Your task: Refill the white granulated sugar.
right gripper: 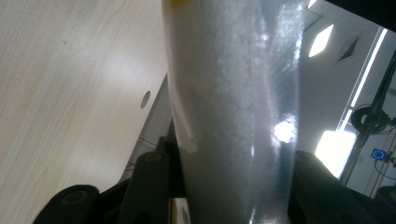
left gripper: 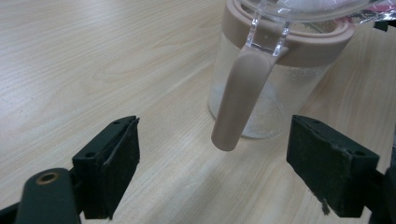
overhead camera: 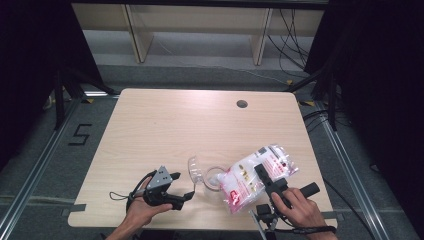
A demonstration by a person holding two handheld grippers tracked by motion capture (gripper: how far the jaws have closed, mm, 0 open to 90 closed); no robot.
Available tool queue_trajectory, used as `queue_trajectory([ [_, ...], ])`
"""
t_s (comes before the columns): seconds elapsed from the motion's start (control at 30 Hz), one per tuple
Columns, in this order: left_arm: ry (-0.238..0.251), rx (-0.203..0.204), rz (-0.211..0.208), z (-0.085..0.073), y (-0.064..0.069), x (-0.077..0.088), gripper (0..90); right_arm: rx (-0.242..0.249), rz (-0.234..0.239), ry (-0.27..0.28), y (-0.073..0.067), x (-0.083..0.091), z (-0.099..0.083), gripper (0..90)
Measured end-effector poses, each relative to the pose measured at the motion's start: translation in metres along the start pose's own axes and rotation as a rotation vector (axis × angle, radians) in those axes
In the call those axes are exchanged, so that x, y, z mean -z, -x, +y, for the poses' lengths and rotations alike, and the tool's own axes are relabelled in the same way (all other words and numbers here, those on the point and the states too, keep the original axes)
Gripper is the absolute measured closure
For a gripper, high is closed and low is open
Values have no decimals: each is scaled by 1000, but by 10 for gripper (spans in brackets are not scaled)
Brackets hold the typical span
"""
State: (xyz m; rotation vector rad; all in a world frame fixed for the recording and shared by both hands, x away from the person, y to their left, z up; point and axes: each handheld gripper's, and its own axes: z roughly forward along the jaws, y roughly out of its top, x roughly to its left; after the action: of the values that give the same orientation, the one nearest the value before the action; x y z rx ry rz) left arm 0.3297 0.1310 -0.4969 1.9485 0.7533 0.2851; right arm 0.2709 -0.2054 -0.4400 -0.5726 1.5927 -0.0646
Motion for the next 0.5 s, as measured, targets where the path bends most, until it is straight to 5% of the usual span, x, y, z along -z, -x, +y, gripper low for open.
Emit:
queue_trajectory([
  [0.43,3,12,-3,0,1,-1,169,9,8,6,3,0,0,659],
  [0.5,6,15,-3,0,1,-1,169,28,59,-10,6,0,1,660],
])
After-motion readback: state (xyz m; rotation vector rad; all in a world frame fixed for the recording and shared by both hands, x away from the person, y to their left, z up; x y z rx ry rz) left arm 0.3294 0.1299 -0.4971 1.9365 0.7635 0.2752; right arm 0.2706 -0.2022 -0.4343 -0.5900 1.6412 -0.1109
